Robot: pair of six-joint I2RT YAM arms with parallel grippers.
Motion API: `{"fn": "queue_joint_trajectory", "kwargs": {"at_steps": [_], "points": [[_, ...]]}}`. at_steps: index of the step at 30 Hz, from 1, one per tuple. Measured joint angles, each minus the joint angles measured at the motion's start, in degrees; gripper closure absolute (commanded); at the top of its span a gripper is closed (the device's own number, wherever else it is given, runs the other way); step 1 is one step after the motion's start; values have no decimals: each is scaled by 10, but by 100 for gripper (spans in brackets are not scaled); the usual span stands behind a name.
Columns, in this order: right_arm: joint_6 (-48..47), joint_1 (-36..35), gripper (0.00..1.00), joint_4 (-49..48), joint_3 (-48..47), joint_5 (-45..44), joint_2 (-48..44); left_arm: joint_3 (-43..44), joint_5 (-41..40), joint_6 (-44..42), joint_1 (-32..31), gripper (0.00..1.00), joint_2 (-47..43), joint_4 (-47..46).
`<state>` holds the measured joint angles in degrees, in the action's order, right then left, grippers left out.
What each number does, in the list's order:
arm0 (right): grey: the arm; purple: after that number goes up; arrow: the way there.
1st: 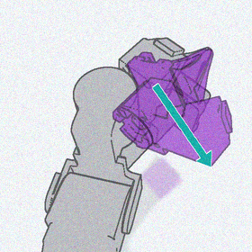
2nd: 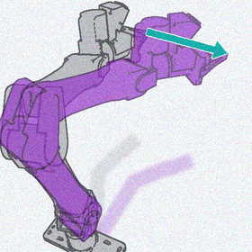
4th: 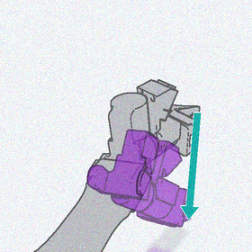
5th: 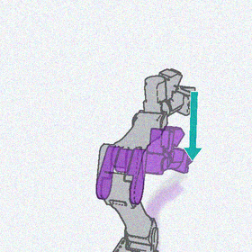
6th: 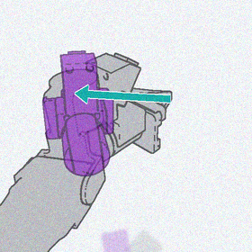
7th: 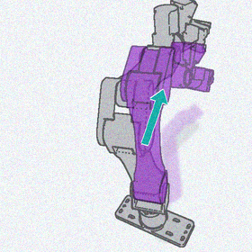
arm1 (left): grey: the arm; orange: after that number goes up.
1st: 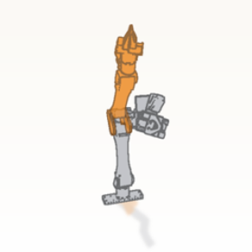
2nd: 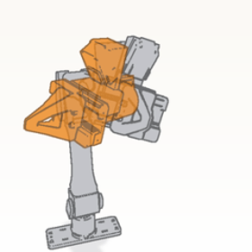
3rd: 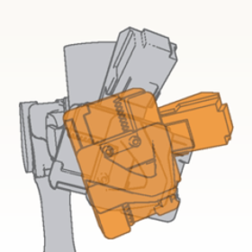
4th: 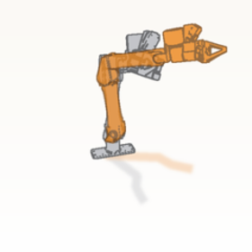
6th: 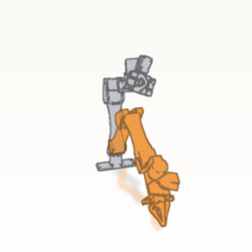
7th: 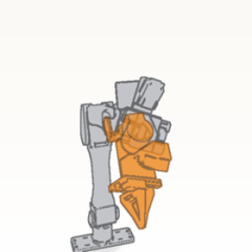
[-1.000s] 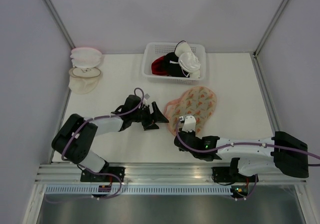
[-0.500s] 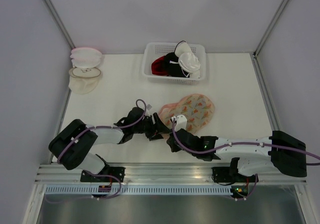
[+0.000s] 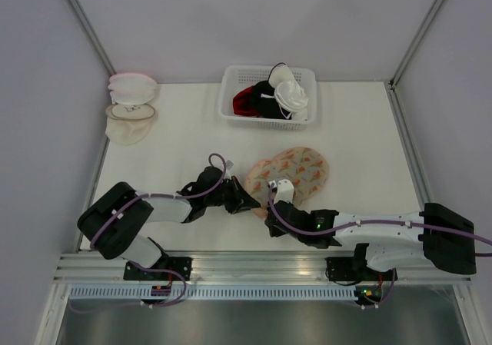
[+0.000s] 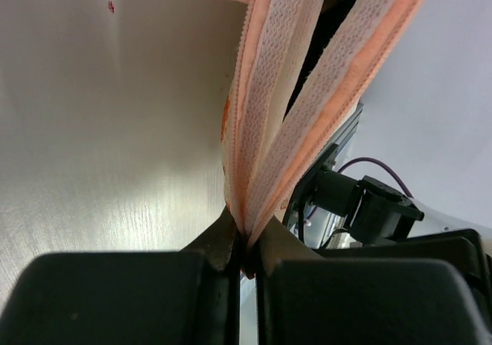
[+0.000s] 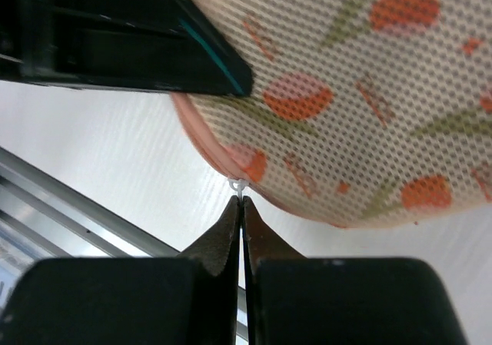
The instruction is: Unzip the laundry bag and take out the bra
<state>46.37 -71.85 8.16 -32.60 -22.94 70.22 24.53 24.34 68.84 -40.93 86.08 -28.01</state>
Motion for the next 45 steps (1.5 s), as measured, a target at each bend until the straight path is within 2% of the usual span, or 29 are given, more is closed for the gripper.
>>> {"fn": "queue_joint_trajectory", "kwargs": {"at_steps": [13, 14, 16, 17, 18, 20, 21, 23, 32, 33, 35, 37, 38, 42, 45], "points": [[117, 1, 100, 178, -2, -90, -4, -26, -19, 12, -1, 94, -54, 12], [123, 1, 100, 184, -6, -94, -5, -27, -21, 13, -2, 91, -60, 16], [129, 2, 99, 190, -12, -103, -9, -28, -25, 13, -2, 77, -71, 22], [130, 3, 100, 192, -13, -106, -12, -28, -26, 14, -2, 65, -76, 23], [130, 4, 100, 196, -13, -110, -15, -28, -26, 13, -2, 39, -80, 22], [130, 10, 100, 215, -13, -121, -17, -29, -23, 14, -5, 13, -85, 23], [130, 13, 100, 227, -13, -125, -17, -30, -22, 14, -6, 9, -89, 24], [134, 18, 100, 247, -13, -134, -17, -35, -23, 18, -9, 6, -102, 32], [206, 73, 99, 367, -22, -180, -15, -46, -68, 16, -12, 5, -240, 135], [222, 83, 79, 387, -28, -193, -16, -47, -76, 14, -12, 5, -263, 151], [250, 91, 48, 419, -40, -213, -26, -48, -89, 10, -12, 5, -302, 177], [266, 95, 40, 460, -62, -237, -46, -49, -101, 5, -12, 4, -338, 203], [266, 95, 32, 474, -75, -247, -58, -51, -107, 3, -12, 4, -353, 213], [211, 97, 32, 476, -122, -257, -80, -63, -119, -1, -12, 3, -388, 236], [126, 98, 38, 418, -133, -216, -68, -75, -122, -1, -12, 3, -392, 250]]}}
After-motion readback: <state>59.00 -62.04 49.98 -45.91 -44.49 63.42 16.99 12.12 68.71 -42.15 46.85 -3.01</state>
